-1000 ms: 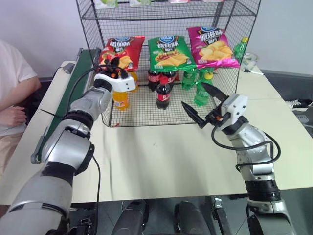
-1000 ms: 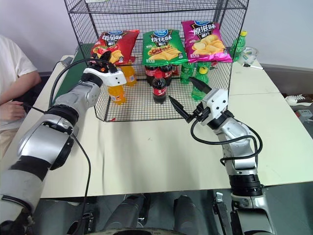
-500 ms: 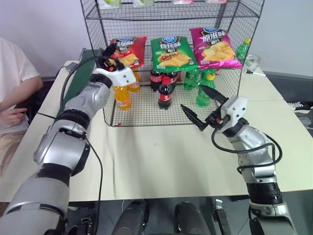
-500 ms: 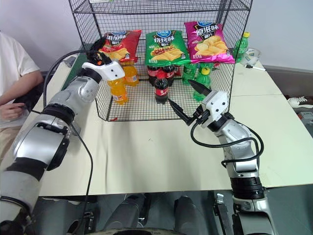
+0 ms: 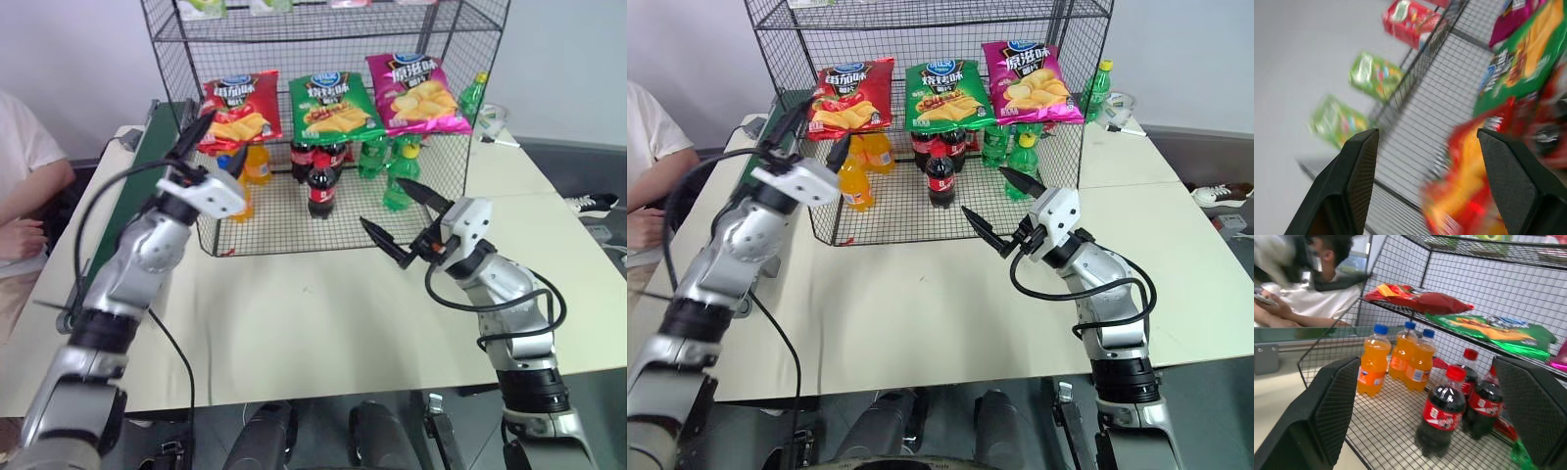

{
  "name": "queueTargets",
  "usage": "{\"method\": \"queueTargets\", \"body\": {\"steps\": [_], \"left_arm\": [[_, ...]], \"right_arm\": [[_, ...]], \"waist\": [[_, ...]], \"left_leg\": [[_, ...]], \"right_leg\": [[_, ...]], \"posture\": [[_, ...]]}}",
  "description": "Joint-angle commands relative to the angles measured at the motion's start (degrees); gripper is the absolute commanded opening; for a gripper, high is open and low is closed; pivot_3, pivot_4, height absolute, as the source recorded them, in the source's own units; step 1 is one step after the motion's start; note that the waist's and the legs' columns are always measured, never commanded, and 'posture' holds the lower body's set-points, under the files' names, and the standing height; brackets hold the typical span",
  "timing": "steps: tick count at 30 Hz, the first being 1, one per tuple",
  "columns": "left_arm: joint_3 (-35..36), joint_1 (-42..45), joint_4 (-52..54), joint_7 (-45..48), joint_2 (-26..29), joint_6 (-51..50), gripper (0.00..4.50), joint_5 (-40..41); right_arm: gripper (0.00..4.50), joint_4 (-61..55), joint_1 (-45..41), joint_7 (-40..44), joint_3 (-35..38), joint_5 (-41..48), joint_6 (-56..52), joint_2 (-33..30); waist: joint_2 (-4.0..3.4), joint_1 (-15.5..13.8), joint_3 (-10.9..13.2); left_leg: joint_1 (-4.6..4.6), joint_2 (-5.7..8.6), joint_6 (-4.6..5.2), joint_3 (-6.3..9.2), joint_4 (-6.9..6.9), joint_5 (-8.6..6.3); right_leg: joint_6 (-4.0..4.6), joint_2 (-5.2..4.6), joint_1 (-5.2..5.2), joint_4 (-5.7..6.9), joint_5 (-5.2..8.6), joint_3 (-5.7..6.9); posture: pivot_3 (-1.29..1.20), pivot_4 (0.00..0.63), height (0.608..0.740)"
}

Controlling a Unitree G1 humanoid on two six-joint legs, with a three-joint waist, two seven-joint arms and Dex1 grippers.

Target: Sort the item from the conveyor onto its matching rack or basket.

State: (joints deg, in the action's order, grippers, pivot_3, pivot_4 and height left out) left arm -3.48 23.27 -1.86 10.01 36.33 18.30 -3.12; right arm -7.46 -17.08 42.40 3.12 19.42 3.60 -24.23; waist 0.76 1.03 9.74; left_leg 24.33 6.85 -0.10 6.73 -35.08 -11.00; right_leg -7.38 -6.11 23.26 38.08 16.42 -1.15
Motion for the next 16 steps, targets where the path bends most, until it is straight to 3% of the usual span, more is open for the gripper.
{"method": "queueTargets", "body": {"steps": [1, 4, 6, 16], "left_arm": [[6.9, -10.1, 9.6, 15.6, 1.8, -12.4, 3.33, 24.5], [17.0, -17.4, 11.4, 21.8, 6.2, -26.3, 3.33, 38.6], [21.0, -19.4, 10.9, 24.0, 9.0, -30.9, 3.33, 41.4], [30.1, -29.1, 7.0, 33.7, 12.5, -28.3, 3.33, 35.1]], "right_arm": [[4.5, -0.7, 0.1, 2.4, 2.3, 1.8, 0.5, -2.6], [4.5, 0.7, 1.5, 5.9, 4.6, 3.2, 0.5, -6.2], [4.5, 1.4, 2.6, 8.0, 5.5, 3.8, 0.8, -8.4], [4.5, 1.7, 7.6, 14.5, 10.9, 6.9, -1.0, -16.0]], "waist": [[-0.02, 0.1, 0.0], [-0.01, -0.1, 0.0], [-0.01, -0.6, 0.1], [-0.04, -0.5, 0.1]], "left_leg": [[0.0, -0.02, 0.0, -0.02, -0.01, 0.0], [0.01, -0.09, 0.02, -0.02, -0.02, -0.01], [0.01, -0.18, 0.02, -0.01, -0.04, -0.02], [-0.18, -0.29, 0.08, -0.12, 0.09, -0.09]], "right_leg": [[0.01, 0.0, -0.01, -0.01, 0.0, -0.02], [0.06, 0.0, 0.0, -0.03, -0.02, -0.08], [0.12, 0.16, -0.02, -0.07, -0.04, -0.04], [0.37, 0.0, -0.39, -0.52, 0.05, -0.02]], "posture": [[0.0, 0.15, 0.74], [0.0, 0.15, 0.74], [0.0, 0.15, 0.74], [0.0, 0.15, 0.74]]}}
